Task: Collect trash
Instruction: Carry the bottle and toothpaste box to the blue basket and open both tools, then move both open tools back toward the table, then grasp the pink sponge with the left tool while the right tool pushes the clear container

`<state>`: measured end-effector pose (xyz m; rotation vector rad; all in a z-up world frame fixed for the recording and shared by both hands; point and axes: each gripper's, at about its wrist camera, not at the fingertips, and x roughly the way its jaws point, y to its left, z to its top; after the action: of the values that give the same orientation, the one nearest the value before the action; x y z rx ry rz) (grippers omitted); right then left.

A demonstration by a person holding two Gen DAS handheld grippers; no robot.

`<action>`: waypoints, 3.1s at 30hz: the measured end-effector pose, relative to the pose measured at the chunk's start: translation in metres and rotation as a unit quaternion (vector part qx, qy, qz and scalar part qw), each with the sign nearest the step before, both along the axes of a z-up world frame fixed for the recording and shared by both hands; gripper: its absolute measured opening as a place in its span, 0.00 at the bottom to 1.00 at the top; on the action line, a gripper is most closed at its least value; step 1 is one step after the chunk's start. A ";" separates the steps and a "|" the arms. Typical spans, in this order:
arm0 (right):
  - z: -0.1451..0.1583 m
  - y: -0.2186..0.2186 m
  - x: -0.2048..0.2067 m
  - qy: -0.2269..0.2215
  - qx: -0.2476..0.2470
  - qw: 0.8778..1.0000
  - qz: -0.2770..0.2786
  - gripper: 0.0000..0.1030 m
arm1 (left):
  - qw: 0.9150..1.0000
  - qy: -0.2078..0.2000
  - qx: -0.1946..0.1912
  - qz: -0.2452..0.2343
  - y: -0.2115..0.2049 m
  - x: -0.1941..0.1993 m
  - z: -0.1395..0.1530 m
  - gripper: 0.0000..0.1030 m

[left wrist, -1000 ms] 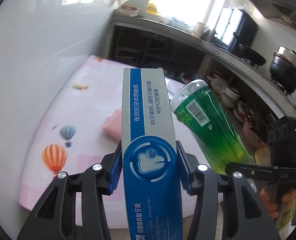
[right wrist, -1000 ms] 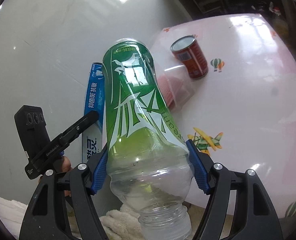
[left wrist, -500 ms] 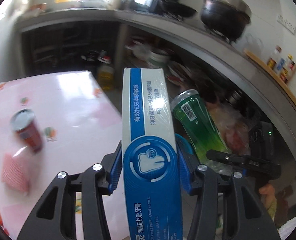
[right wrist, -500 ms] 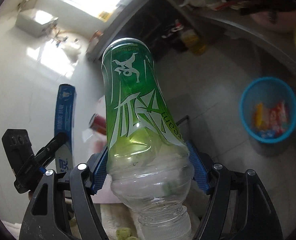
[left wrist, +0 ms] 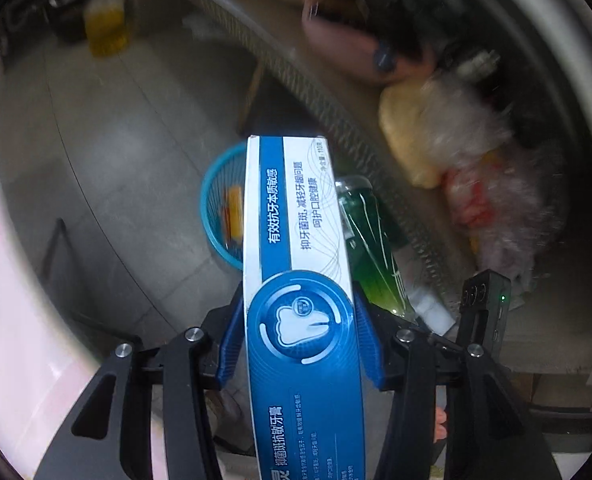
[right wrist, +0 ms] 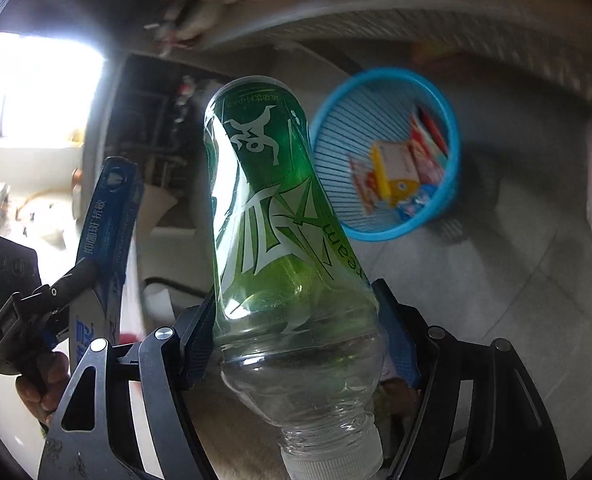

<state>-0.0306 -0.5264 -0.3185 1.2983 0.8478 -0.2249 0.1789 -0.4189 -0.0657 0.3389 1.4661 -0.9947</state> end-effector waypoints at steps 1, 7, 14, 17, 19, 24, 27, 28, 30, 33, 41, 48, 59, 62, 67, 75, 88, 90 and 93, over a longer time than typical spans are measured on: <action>-0.010 -0.005 0.003 0.008 0.012 1.000 -0.006 0.66 | 1.000 0.002 0.013 -0.004 -0.012 0.002 -0.009 0.46; -0.051 -0.024 0.047 0.050 0.032 0.998 -0.029 0.67 | 0.998 -0.013 0.066 -0.013 -0.065 0.006 -0.071 0.47; -0.051 -0.044 0.073 0.091 -0.070 0.993 -0.039 0.73 | 0.995 -0.069 0.066 0.017 -0.079 0.026 -0.091 0.61; -0.040 -0.034 0.057 0.094 -0.080 0.991 -0.044 0.73 | 0.996 -0.069 0.057 0.018 -0.069 0.025 -0.080 0.61; -0.035 -0.026 0.045 0.098 -0.100 0.989 -0.044 0.73 | 0.994 -0.094 0.052 0.017 -0.060 0.024 -0.065 0.61; -0.014 -0.009 0.016 0.097 -0.131 0.985 -0.052 0.73 | 0.991 -0.130 0.015 0.005 -0.035 0.012 -0.016 0.61; -0.002 0.000 0.017 0.089 -0.144 0.984 -0.052 0.73 | 0.990 -0.142 -0.014 0.005 -0.011 0.003 0.015 0.61; 0.006 0.006 0.013 0.081 -0.149 0.984 -0.048 0.74 | 0.989 -0.144 -0.026 0.006 -0.001 0.000 0.025 0.61; 0.022 0.018 0.013 0.069 -0.162 0.984 -0.040 0.76 | 0.988 -0.150 -0.045 0.013 0.022 -0.008 0.045 0.63; 0.050 0.035 0.010 0.043 -0.176 0.983 -0.018 0.78 | 0.984 -0.159 -0.077 0.031 0.066 -0.021 0.071 0.65; 0.116 0.076 0.030 -0.029 -0.212 0.975 0.063 0.79 | 0.968 -0.189 -0.124 0.111 0.205 -0.049 0.107 0.69; 0.156 0.134 0.068 -0.084 -0.211 0.961 0.160 0.79 | 0.931 -0.241 -0.138 0.237 0.344 -0.064 0.116 0.70; 0.197 0.274 0.150 -0.137 -0.242 0.899 0.338 0.79 | 0.867 -0.273 -0.145 0.390 0.489 -0.057 0.101 0.70; 0.206 0.315 0.165 -0.151 -0.257 0.876 0.380 0.79 | 0.854 -0.249 -0.146 0.433 0.514 -0.047 0.091 0.69; 0.210 0.368 0.186 -0.157 -0.277 0.846 0.427 0.80 | 0.834 -0.163 -0.178 0.497 0.540 -0.014 0.064 0.69; 0.209 0.392 0.197 -0.146 -0.274 0.839 0.447 0.79 | 0.795 -0.056 -0.181 0.577 0.562 0.036 0.019 0.62; 0.228 0.448 0.254 -0.195 -0.334 0.788 0.479 0.80 | 0.772 -0.052 -0.188 0.605 0.567 0.042 0.012 0.28; 0.225 0.460 0.262 -0.189 -0.342 0.780 0.489 0.80 | 0.773 -0.059 -0.185 0.604 0.568 0.037 0.015 0.24; 0.220 0.475 0.267 -0.182 -0.362 0.763 0.504 0.79 | 0.772 -0.066 -0.182 0.605 0.572 0.033 0.016 0.20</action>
<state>0.2364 -0.0510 -0.0986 0.0322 0.8776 0.5178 0.2122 0.1536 -0.0500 -0.7607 0.9871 -0.1393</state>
